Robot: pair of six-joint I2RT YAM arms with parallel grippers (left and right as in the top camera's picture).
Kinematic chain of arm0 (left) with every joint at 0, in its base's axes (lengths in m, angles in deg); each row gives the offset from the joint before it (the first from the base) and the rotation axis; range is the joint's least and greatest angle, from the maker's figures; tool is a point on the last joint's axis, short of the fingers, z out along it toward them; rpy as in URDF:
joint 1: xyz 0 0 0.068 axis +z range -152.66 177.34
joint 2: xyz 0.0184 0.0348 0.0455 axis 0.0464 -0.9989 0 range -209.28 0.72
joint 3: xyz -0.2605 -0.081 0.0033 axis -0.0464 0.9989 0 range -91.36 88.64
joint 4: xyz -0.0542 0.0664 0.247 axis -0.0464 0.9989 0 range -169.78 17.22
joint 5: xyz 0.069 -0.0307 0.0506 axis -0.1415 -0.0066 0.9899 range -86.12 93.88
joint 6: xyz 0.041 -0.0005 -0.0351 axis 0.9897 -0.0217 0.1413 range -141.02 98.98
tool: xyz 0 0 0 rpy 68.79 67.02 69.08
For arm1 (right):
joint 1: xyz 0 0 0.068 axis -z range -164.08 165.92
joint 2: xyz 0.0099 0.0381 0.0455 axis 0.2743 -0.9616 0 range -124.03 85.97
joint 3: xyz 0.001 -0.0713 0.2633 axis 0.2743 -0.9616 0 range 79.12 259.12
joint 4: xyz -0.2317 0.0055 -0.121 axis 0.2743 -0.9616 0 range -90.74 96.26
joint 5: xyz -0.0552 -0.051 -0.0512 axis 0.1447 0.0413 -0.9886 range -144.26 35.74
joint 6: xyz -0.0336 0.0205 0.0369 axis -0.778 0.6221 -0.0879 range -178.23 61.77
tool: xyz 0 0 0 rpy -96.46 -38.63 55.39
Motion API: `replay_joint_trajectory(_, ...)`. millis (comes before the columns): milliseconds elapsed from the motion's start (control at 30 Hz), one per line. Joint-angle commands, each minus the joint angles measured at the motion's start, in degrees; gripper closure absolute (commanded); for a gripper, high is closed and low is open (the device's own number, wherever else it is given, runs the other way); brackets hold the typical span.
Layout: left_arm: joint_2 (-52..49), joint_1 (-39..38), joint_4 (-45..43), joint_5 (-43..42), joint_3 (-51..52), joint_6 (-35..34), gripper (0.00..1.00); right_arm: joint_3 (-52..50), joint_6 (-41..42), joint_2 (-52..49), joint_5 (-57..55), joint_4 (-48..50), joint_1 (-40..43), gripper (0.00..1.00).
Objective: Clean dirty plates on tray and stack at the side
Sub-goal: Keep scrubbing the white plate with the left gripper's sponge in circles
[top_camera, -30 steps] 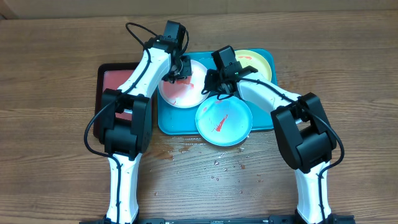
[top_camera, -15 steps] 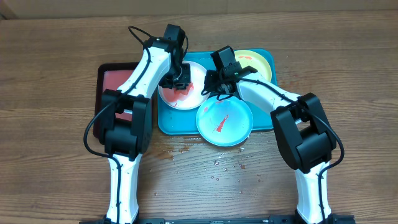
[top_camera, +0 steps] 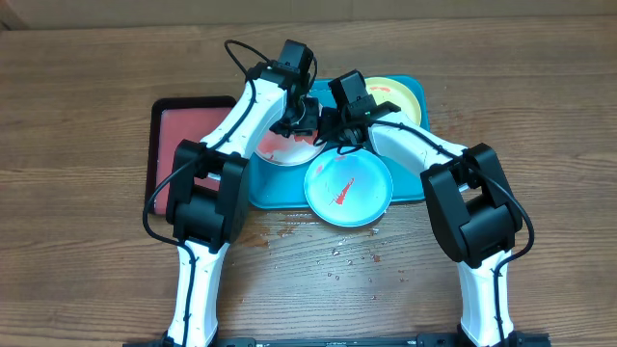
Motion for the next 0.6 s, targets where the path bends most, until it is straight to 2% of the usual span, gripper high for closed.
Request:
replay_joint_trajectory(0, -1.57, 2.29, -1.84, 2.75, 0.9, -2.1, 0.96, 0.87, 0.55, -0.59, 0.15, -0.09, -0.39, 0.96)
replay_joint_trajectory(300, -1.57, 7.34, -0.94, 2.99, 0.9, -2.91, 0.96, 0.87, 0.55, -0.59, 0.13, -0.52, -0.39, 0.96)
replay_joint_trajectory(567, -1.57, 7.69, 9.35, 2.93, 0.9, -1.38, 0.96, 0.87, 0.57, -0.59, 0.13, -0.46, -0.39, 0.96)
